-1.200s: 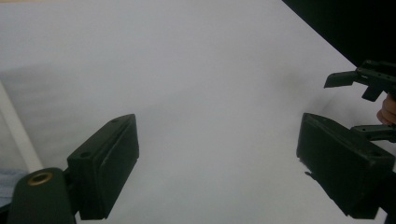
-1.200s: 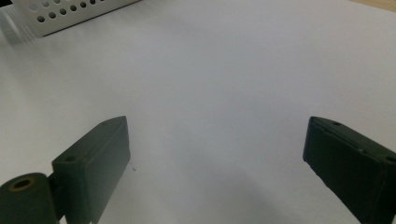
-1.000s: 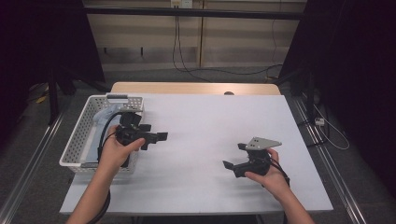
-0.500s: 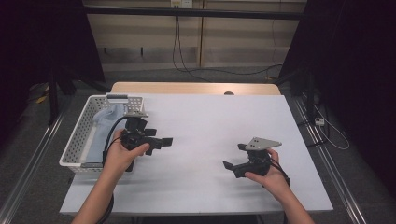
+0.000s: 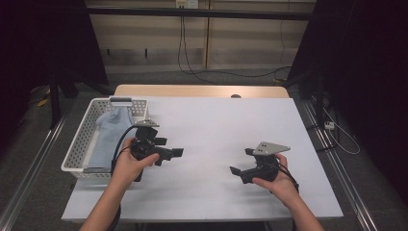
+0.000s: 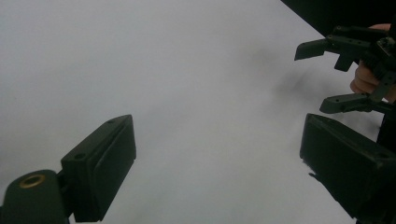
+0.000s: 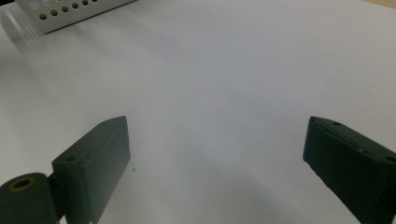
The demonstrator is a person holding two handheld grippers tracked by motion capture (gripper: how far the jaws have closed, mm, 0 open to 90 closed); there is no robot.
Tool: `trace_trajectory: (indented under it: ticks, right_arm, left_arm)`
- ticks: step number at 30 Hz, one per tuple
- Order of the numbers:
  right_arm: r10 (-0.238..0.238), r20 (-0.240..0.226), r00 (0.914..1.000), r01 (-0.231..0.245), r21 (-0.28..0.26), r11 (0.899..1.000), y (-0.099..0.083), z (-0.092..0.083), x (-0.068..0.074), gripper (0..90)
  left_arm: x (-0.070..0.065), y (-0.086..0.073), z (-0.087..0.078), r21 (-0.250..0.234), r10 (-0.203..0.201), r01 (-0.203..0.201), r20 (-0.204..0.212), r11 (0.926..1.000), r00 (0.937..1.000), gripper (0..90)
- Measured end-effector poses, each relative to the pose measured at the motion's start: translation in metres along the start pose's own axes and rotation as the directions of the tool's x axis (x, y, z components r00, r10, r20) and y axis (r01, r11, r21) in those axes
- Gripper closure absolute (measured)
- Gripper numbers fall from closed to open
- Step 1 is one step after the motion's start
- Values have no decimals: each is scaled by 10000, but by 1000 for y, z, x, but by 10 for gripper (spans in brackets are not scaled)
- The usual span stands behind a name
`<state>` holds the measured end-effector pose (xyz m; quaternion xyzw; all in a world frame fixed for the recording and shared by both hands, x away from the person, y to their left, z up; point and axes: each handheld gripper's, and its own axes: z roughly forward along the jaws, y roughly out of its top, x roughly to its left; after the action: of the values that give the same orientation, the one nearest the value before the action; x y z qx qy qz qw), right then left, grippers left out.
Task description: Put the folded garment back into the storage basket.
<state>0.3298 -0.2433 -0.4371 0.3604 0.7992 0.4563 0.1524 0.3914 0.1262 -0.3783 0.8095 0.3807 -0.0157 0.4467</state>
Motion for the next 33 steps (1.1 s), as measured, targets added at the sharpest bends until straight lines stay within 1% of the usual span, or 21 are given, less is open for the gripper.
trace_trajectory:
  ticks: [3, 8, 11, 13, 14, 22, 26, 28, 29, 33]
  right_arm:
    - [-9, -17, 10000, 9, -4, 10000, 0, 0, 0, 73]
    - [-8, -13, 10000, 8, 13, 10000, 0, 0, 0, 73]
    - [-8, -28, 10000, 8, 0, 10000, 0, 0, 0, 73]
    - [-10, -30, 10000, 10, 0, 10000, 0, 0, 0, 73]
    - [-14, -19, 10000, 14, 10, 10000, 0, 0, 0, 73]
    - [-7, -16, 10000, 7, 22, 10000, 0, 0, 0, 73]
    - [-19, -28, 10000, 19, 30, 10000, 0, 0, 0, 73]
    - [-5, -14, 10000, 5, 32, 10000, 0, 0, 0, 73]
    - [-5, -10, 10000, 6, 33, 10000, 0, 0, 0, 73]
    - [6, -2, 10000, -6, 49, 10000, -1, 0, 0, 73]
  left_arm:
    - [-1, -3, 3, -23, -32, 32, 38, 10000, 10000, 107]
    - [-2, -5, 5, 79, 38, -39, 141, 10000, 9999, 103]
    - [-2, -7, 6, 42, 27, -28, 176, 10000, 9998, 101]
    - [-2, -8, 7, 97, 120, -122, 222, 9999, 9997, 99]
    - [-2, -8, 7, 117, 78, -81, 233, 9999, 9997, 99]
    - [-2, -13, 10, 120, 22, -25, 255, 9999, 9997, 97]
    - [-1, -15, 10, 190, 63, -68, 239, 9998, 9997, 96]
    - [-2, -16, 11, 177, -13, 9, 267, 9998, 9996, 96]
    - [-1, -17, 11, 222, 43, -49, 274, 9997, 9996, 96]
    - [-2, -18, 12, 282, 57, -64, 271, 9996, 9996, 94]
